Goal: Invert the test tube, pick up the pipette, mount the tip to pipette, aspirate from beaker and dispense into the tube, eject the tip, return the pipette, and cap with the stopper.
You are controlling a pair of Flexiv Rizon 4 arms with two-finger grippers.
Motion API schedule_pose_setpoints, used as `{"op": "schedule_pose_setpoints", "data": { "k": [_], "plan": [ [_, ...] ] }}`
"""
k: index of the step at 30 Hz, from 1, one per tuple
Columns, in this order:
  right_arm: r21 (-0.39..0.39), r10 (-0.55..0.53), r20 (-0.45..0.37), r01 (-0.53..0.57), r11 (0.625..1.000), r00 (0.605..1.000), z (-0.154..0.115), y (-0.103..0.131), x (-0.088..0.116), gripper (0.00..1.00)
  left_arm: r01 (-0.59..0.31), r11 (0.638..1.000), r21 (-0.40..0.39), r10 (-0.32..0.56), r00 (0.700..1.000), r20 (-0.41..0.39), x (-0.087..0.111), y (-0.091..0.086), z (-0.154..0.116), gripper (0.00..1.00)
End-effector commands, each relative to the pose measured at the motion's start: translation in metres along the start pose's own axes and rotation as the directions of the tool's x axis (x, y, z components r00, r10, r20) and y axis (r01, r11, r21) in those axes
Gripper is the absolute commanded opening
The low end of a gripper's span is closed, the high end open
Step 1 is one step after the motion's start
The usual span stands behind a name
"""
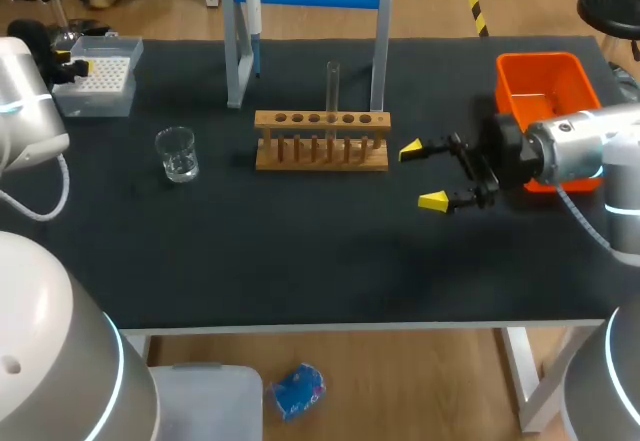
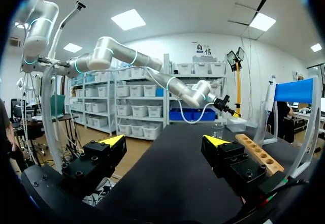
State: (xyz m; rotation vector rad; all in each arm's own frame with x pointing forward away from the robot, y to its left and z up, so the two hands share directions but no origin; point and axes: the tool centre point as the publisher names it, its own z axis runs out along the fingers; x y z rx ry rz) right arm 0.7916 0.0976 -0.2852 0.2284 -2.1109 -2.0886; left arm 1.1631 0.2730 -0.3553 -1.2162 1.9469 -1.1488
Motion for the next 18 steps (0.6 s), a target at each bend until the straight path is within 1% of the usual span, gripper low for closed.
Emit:
{"op": "schedule_pose_setpoints", "data": {
  "k": [1, 14, 18],
  "plan": [
    [0.001, 0.000, -0.001, 0.000, 1.000, 1.000, -0.0004, 0.0000, 0.0006, 1.00, 0.004, 1.000, -0.009, -0.004, 1.000, -0.007, -0.0049, 0.0002, 0.0088, 0.51],
    [0.001, 0.000, -0.001, 0.000, 1.000, 1.000, -0.0004, 0.0000, 0.0006, 1.00, 0.002, 1.000, -0.020, -0.002, 1.000, -0.005, -0.0074, 0.0035, 0.0153, 0.45],
    [0.001, 0.000, -0.001, 0.000, 1.000, 1.000, -0.0004, 0.0000, 0.0006, 1.00, 0.001, 1.000, -0.017, -0.001, 1.000, -0.003, -0.0083, 0.0030, 0.0158, 0.37]
  ]
}}
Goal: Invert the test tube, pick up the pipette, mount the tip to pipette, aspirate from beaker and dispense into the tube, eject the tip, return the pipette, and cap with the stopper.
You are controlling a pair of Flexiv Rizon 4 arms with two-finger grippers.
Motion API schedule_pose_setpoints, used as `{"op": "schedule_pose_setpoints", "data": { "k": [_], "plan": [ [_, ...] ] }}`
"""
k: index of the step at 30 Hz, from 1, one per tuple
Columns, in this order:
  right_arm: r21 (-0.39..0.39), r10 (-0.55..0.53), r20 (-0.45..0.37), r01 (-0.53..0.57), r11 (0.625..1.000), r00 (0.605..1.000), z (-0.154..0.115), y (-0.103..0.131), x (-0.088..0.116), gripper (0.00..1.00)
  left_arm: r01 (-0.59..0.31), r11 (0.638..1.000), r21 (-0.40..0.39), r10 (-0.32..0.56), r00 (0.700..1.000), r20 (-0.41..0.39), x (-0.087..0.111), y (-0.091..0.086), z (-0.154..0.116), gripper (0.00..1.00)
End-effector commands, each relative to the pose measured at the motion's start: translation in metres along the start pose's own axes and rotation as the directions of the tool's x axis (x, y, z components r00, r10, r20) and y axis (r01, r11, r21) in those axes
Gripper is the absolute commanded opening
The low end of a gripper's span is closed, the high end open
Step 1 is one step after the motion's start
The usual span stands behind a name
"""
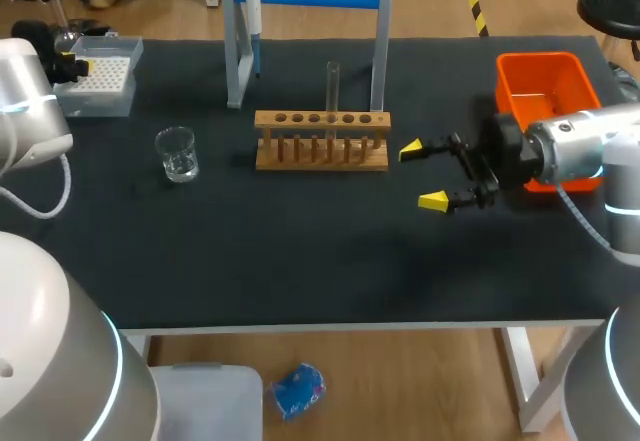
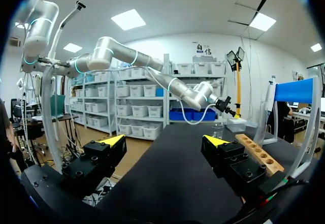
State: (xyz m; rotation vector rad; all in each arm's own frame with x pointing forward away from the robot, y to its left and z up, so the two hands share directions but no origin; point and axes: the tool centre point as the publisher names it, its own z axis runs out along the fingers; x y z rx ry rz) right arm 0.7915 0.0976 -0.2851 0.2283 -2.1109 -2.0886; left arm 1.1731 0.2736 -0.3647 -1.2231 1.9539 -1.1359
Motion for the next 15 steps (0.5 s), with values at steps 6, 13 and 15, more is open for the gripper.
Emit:
{"op": "schedule_pose_setpoints", "data": {
  "k": [6, 13, 15],
  "plan": [
    [0.001, 0.000, -0.001, 0.000, 1.000, 1.000, -0.0004, -0.0001, 0.0005, 1.00, 0.002, 1.000, -0.011, -0.002, 1.000, -0.015, -0.0047, -0.0004, 0.0037, 0.30],
    [0.001, 0.000, -0.001, 0.000, 1.000, 1.000, -0.0004, -0.0001, 0.0005, 1.00, 0.002, 1.000, -0.009, -0.002, 1.000, -0.012, -0.0055, 0.0001, 0.0028, 0.17],
    [0.001, 0.000, -0.001, 0.000, 1.000, 1.000, -0.0004, -0.0001, 0.0005, 1.00, 0.002, 1.000, -0.009, -0.002, 1.000, -0.013, -0.0049, 0.0012, 0.0018, 0.04]
  ]
}}
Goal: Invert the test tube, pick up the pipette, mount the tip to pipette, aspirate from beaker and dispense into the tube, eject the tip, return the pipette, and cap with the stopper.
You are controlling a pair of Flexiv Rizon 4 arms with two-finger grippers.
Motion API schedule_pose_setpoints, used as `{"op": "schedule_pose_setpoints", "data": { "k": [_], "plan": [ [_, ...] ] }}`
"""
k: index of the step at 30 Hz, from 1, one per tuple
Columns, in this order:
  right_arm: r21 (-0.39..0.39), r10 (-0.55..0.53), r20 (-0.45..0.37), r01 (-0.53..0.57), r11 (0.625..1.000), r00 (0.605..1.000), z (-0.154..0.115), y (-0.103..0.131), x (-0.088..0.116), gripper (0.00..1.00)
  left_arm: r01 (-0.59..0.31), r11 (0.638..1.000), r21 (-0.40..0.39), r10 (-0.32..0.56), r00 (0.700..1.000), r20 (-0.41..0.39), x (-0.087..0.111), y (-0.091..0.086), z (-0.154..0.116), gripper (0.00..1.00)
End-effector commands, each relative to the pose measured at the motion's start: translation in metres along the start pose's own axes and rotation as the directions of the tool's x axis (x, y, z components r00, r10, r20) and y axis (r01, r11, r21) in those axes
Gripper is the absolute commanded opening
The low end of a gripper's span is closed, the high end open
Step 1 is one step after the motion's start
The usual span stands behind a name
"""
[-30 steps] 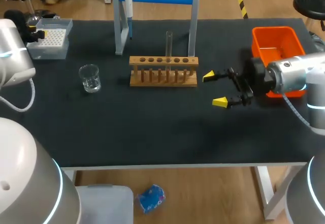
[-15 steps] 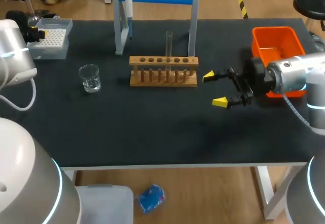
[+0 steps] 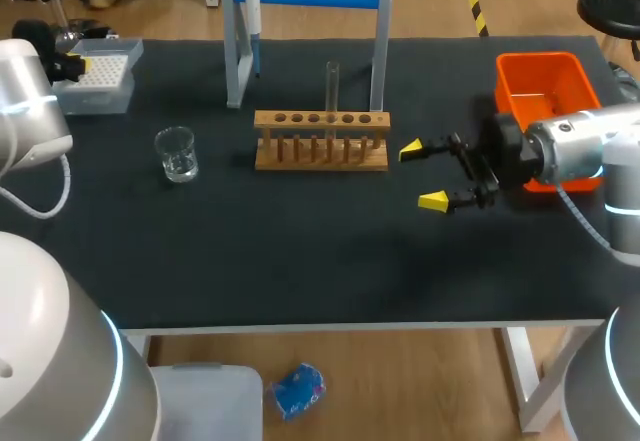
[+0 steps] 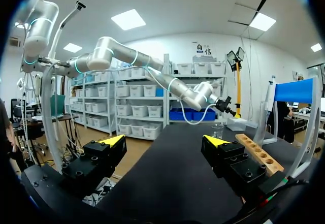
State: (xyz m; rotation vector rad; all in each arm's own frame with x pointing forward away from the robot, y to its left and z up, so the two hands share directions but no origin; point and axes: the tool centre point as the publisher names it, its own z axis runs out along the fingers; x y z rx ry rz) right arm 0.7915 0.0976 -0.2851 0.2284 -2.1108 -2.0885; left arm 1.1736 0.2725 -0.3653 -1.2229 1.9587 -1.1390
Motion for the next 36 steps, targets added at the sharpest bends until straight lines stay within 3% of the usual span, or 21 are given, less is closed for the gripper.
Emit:
{"op": "schedule_pose_setpoints", "data": {
  "k": [1, 17, 36],
  "plan": [
    [0.001, 0.000, -0.001, 0.000, 1.000, 1.000, 0.000, 0.000, 0.001, 1.00, 0.002, 1.000, -0.008, -0.002, 1.000, -0.008, -0.005, 0.002, 0.000, 0.00],
    [0.001, 0.000, -0.001, 0.000, 1.000, 1.000, 0.000, 0.000, 0.001, 1.00, -0.017, 1.000, 0.004, 0.017, 1.000, -0.015, 0.004, -0.002, -0.010, 0.00],
    [0.001, 0.000, -0.001, 0.000, 1.000, 1.000, 0.000, 0.000, 0.001, 1.00, -0.092, 0.995, 0.024, 0.092, 0.996, 0.009, 0.012, -0.037, -0.033, 0.00]
  ]
}}
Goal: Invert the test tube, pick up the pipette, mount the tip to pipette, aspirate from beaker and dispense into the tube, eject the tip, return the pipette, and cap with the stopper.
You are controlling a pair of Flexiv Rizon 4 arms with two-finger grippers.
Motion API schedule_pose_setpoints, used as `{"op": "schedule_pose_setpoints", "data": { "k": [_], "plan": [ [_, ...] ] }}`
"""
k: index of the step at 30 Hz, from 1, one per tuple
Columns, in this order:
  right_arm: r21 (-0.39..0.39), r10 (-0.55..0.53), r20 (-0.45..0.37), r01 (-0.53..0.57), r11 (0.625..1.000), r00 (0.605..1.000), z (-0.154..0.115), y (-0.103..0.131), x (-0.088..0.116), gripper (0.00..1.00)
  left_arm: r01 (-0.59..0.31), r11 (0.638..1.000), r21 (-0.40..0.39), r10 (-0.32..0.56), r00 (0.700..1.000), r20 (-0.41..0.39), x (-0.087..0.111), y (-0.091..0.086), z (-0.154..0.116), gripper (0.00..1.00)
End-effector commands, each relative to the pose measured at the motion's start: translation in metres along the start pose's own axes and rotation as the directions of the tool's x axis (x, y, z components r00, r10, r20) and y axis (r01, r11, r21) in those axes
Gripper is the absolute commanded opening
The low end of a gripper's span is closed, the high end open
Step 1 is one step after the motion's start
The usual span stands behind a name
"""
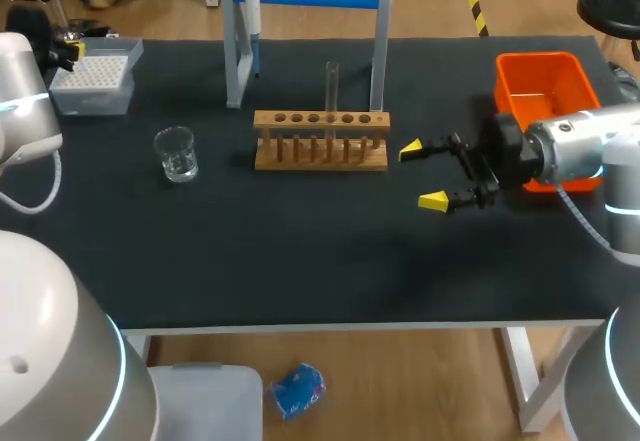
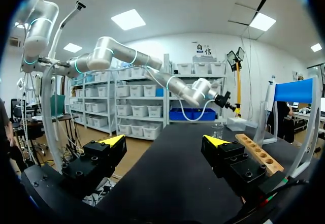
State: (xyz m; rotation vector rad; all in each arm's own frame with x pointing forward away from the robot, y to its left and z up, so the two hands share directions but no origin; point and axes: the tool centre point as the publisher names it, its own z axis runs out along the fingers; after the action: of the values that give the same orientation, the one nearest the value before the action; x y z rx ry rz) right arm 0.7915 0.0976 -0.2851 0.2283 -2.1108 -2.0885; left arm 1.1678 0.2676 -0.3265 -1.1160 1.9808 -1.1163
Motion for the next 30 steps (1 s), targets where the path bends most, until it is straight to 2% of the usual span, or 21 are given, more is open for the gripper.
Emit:
{"op": "schedule_pose_setpoints", "data": {
  "k": [1, 6, 9, 14, 18, 25, 30],
  "plan": [
    [0.001, 0.000, -0.001, 0.000, 1.000, 1.000, 0.000, 0.000, 0.000, 1.00, -0.009, 1.000, 0.006, 0.009, 1.000, 0.015, 0.007, -0.008, -0.014, 0.00],
    [0.001, 0.000, -0.001, 0.000, 1.000, 1.000, 0.000, 0.000, 0.000, 1.00, -0.040, 0.999, 0.017, 0.040, 0.999, 0.022, 0.013, -0.022, -0.024, 0.00],
    [0.001, 0.000, -0.001, 0.000, 1.000, 1.000, 0.000, 0.000, 0.000, 1.00, -0.057, 0.998, 0.023, 0.057, 0.998, 0.018, 0.023, -0.037, -0.034, 0.00],
    [0.001, 0.000, -0.001, 0.000, 1.000, 1.000, 0.000, 0.000, 0.000, 1.00, -0.084, 0.996, 0.039, 0.084, 0.996, -0.002, 0.043, -0.059, -0.053, 0.00],
    [0.001, 0.000, -0.001, 0.000, 1.000, 1.000, 0.000, 0.000, 0.000, 1.00, -0.108, 0.993, 0.047, 0.111, 0.992, -0.056, 0.065, -0.076, -0.068, 0.00],
    [0.001, 0.000, -0.001, 0.000, 1.000, 1.000, 0.000, 0.000, 0.000, 1.00, -0.213, 0.976, 0.039, 0.216, 0.951, -0.220, 0.123, -0.096, -0.097, 0.00],
    [0.001, 0.000, -0.001, 0.000, 1.000, 1.000, 0.000, 0.000, 0.000, 1.00, -0.254, 0.966, 0.046, 0.254, 0.906, -0.339, 0.181, -0.102, -0.121, 0.00]
  ]
}}
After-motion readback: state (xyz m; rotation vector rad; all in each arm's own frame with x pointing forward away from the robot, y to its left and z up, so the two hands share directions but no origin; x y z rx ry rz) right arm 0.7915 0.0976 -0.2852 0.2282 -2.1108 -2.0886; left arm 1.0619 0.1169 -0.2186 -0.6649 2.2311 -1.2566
